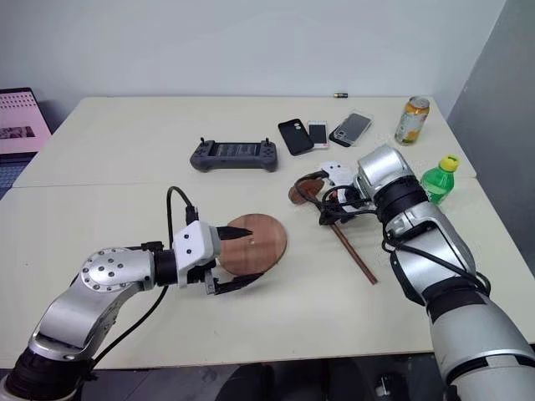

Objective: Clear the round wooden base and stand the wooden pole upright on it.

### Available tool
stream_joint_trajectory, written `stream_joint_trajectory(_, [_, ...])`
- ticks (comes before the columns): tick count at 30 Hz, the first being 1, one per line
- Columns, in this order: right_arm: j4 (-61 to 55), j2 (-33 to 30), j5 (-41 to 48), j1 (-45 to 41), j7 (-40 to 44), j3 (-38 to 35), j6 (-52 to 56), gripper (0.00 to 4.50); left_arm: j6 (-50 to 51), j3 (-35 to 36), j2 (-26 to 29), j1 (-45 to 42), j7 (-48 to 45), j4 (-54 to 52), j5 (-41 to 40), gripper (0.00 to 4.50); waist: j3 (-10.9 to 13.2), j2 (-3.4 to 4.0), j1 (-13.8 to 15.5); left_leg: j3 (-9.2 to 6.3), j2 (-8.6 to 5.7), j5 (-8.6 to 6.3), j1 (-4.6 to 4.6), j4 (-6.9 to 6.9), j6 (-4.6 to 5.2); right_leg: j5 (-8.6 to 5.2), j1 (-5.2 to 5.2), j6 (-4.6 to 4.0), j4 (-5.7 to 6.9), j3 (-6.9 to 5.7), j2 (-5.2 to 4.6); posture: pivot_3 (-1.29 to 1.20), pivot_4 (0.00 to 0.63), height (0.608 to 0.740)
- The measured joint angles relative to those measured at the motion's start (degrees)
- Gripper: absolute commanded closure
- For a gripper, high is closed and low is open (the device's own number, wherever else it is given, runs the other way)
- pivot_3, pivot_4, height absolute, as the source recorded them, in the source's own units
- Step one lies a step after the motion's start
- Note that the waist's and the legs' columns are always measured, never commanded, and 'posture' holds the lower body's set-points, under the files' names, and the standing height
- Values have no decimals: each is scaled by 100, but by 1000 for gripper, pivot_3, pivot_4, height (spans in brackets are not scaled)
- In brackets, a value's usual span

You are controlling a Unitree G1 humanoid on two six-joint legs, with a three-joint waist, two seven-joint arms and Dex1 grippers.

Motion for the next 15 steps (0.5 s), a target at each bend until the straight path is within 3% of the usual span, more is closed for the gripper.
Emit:
stream_joint_trajectory(4, [-330, -417, 278, -135, 380, -274, 289, 4275, 2, 316, 58, 112, -21, -9, -125, 0, 0, 0, 6, -4, -1, 0, -5, 3, 0, 0, 0, 0, -4, -4, -1, 0, 150, 740])
stream_joint_trajectory(8, [-1580, -479, 760, 55, 373, -1107, 294, 4275, 126, 889, 211, 303, -55, -30, -436, 0, 0, 0, -26, -4, 8, -1, -9, 0, 0, 0, -8, 0, -1, -5, 3, 0, 150, 740])
stream_joint_trajectory(11, [-3138, 66, 1250, 688, -134, -2360, -357, 4275, 347, 1533, 240, 692, -60, -92, -812, 0, -2, -3, -28, -6, 16, -1, -7, -8, 0, 0, -7, 0, -4, -14, 8, 0, 150, 740])
stream_joint_trajectory(15, [-4813, 1075, 1676, 1932, -528, -2930, -1779, 4275, 407, 2104, 341, 1188, -128, -156, -999, 0, -7, -10, -2, -7, 16, -1, -9, -2, -1, 0, -5, 0, -2, -14, 7, 0, 150, 740])
